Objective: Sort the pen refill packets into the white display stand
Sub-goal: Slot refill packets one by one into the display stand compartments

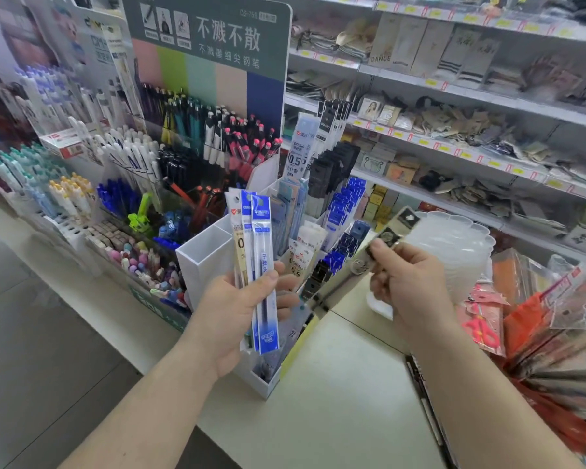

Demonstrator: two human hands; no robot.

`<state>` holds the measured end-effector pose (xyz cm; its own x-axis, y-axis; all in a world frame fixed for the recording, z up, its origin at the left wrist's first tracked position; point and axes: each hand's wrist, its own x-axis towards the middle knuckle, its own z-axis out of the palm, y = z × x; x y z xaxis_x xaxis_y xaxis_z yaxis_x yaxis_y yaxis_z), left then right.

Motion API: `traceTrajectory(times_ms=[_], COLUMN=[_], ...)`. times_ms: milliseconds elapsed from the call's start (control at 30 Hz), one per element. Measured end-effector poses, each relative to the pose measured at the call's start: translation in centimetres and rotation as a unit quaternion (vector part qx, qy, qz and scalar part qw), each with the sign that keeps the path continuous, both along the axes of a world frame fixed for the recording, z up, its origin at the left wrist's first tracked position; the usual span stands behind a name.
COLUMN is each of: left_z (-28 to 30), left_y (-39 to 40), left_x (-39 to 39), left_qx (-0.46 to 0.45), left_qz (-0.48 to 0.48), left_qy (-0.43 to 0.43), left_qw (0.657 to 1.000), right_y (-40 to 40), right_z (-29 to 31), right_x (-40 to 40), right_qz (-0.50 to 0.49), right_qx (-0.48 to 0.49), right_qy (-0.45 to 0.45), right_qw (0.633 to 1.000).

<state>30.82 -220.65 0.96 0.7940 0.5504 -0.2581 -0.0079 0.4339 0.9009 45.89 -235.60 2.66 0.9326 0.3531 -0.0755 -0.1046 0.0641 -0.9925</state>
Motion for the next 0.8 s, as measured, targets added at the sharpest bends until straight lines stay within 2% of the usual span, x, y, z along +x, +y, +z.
traceTrajectory(times_ms=[100, 233, 467, 800], left_z=[-0.2, -0.6, -1.1, -1.4], left_y=[0.6, 1.1, 0.7, -0.2], left_x=[-0.4, -0.9, -1.4, -1.6], left_qx=[0.002, 0.011, 0.021, 0.023], left_qz=[0.028, 0.039, 0.035, 0.017], left_qy=[-0.011, -0.009, 0.008, 0.015], left_qw=[1.0, 0.999, 0.999, 0.999], right_y=[-1.1, -2.0, -1.8, 1.0], right_z=[-0.1, -0.6, -2.6, -7.4], right_x=[0.7, 0.9, 0.8, 1.2], right_qz=[-0.053, -0.082, -0.051, -0.04], right_qx=[0.008, -0.043, -0.183, -0.317], right_qy=[-0.016, -0.073, -0.179, -0.2], right_qw=[0.998, 0.993, 0.965, 0.926])
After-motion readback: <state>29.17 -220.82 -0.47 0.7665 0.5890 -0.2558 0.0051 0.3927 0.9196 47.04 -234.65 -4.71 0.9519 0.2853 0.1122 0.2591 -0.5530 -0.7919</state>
